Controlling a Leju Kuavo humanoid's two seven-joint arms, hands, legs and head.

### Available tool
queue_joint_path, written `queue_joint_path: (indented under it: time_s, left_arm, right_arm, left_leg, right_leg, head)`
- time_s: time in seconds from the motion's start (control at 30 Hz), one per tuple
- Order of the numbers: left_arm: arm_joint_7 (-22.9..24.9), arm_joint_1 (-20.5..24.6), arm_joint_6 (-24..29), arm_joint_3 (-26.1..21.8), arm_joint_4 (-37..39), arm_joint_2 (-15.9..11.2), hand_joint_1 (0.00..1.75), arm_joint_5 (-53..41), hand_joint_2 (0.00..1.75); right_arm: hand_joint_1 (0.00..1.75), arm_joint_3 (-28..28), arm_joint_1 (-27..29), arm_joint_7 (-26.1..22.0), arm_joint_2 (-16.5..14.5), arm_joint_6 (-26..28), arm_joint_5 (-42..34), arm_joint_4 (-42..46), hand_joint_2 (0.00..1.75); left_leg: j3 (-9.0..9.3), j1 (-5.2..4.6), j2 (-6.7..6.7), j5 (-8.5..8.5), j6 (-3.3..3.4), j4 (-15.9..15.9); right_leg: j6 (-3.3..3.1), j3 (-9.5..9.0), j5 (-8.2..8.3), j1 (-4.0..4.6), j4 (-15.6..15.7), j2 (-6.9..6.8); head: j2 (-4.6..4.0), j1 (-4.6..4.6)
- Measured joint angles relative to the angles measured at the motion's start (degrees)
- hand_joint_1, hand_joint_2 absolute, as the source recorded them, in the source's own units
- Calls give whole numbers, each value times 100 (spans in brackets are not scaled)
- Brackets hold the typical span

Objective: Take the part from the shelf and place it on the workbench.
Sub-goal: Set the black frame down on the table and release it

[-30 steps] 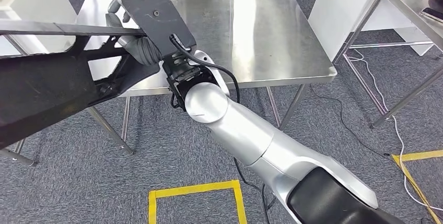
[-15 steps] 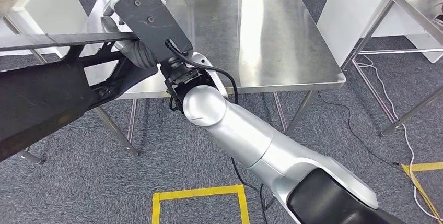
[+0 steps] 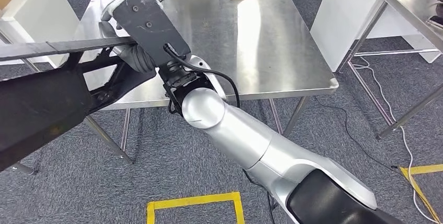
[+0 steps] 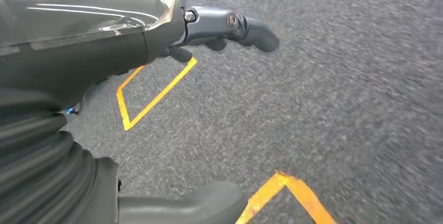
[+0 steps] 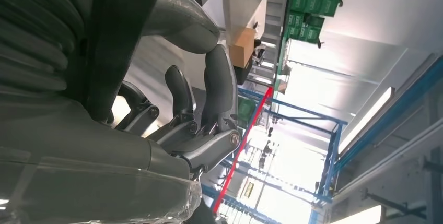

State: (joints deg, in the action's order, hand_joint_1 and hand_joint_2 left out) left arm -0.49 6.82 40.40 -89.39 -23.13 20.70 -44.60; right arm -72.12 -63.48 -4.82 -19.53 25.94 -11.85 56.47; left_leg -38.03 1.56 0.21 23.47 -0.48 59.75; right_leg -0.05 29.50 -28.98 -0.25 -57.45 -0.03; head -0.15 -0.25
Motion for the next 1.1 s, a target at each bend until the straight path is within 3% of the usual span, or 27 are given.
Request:
queue_joint_path:
  time_s: [0.1,0.17,0.23,0.3,0.33,0.37,0.43,0.47,0.53,0.6,0.67,0.73,0.8,0.83,0.87,0.9,0.97,1.0,1.03,1.1]
  left_arm:
    - [12,-5,-1,1,-4,1,0,-22,175]
    - [16,-9,0,-1,-10,7,0,-23,175]
    - [14,-2,1,2,-19,10,0,-21,175]
    - [5,-4,1,3,-26,9,0,1,175]
    - [-1,-8,1,2,-28,9,0,16,175]
    - [-7,-12,1,2,-30,9,0,33,175]
    - [-15,-13,-1,2,-32,10,0,60,175]
    - [-14,-13,-1,1,-32,11,0,69,175]
    - [3,-14,-1,1,-33,16,0,64,175]
    - [74,-15,-1,0,-39,21,0,-1,175]
    - [170,-16,-1,-1,-46,22,0,-106,175]
    - [257,-16,-1,1,-57,20,0,-216,175]
    - [351,-26,-1,1,-81,14,0,-328,175]
    - [396,-36,-1,1,-93,10,0,-385,175]
    - [435,-47,-1,0,-102,7,0,-437,175]
    - [468,-56,-1,0,-111,5,0,-484,175]
    - [522,-70,-1,-1,-132,-1,0,-565,175]
    - [543,-70,-1,0,-143,-5,0,-597,175]
    - [560,-70,0,1,-150,-9,0,-622,175]
    - [582,-73,2,1,-162,-14,0,-649,175]
  right_arm:
    - [175,-9,6,-1,-2,-14,5,15,175]
    - [175,-6,-1,-3,-1,-15,7,29,175]
    - [175,-4,-15,-3,5,-15,8,41,175]
    - [175,-8,-3,-1,8,-15,11,44,175]
    - [175,-11,8,0,8,-16,12,44,175]
    - [175,-15,13,1,8,-16,13,44,175]
    - [175,-19,13,8,8,-18,13,44,175]
    - [175,-22,12,14,11,-19,13,44,175]
    - [175,-32,12,33,10,-23,16,47,175]
    - [175,-40,14,48,2,-38,20,58,175]
    - [175,-40,14,59,-3,-67,21,82,175]
    - [175,-47,10,72,-5,-97,20,110,175]
    - [175,-68,33,88,-5,-124,20,123,175]
    - [175,-78,55,97,-5,-136,20,124,175]
    - [175,-85,74,102,-5,-143,21,128,175]
    - [175,-90,86,105,-5,-149,21,134,175]
    - [175,-95,94,108,-3,-159,22,156,175]
    - [175,-99,92,109,-1,-168,22,164,175]
    - [175,-104,91,111,-1,-177,26,173,175]
    - [175,-114,91,114,-1,-191,35,186,175]
  left_leg:
    - [100,-30,-17,41,127,-81]
    - [192,-18,-34,67,210,-110]
    - [263,-11,-48,118,267,-126]
    - [323,-13,-67,187,279,-125]
    - [367,-14,-79,227,273,-125]
    - [426,-14,-92,272,264,-125]
    - [557,-13,-117,370,234,-128]
    - [621,-18,-127,420,210,-126]
    - [694,-25,-138,486,140,-146]
    - [738,-28,-131,482,72,-147]
    - [678,-18,-100,479,37,34]
    - [371,-6,-72,594,3,561]
    - [-78,-4,-64,874,-49,1184]
    - [-252,-4,-63,983,-67,1338]
    - [-342,-4,-61,986,-73,1319]
    - [-330,-4,-58,844,-62,1107]
    - [-113,-25,-46,282,14,359]
    - [-3,-40,-41,83,55,41]
    - [76,-61,-40,-32,95,-156]
    - [146,-81,-47,-22,153,-253]
  right_leg:
    - [104,-29,-52,39,-37,-7]
    - [134,70,-122,27,-287,-8]
    - [137,483,-321,7,-974,-5]
    - [145,998,-528,5,-1678,-3]
    - [165,1148,-534,5,-1793,-3]
    - [200,1185,-429,5,-1680,-3]
    - [275,1010,49,6,-949,-5]
    - [274,908,303,16,-544,-7]
    - [162,786,548,64,-98,-8]
    - [4,717,557,79,-27,-2]
    - [-80,582,564,29,39,3]
    - [-153,448,513,7,77,2]
    - [-221,365,438,30,79,6]
    - [-236,321,396,42,79,14]
    - [-237,270,351,53,78,25]
    - [-230,209,304,62,78,37]
    - [-207,83,204,83,79,50]
    - [-185,36,157,98,83,57]
    - [-155,10,117,109,96,62]
    - [-80,-27,94,135,63,72]
  head:
    - [0,0]
    - [-1,1]
    - [-1,16]
    - [-1,26]
    - [-1,27]
    - [-1,27]
    - [-1,31]
    - [-1,30]
    - [-1,32]
    - [-1,28]
    - [0,26]
    - [0,25]
    - [-1,20]
    - [0,21]
    - [1,18]
    - [1,16]
    - [1,14]
    - [0,18]
    - [0,18]
    - [-1,24]
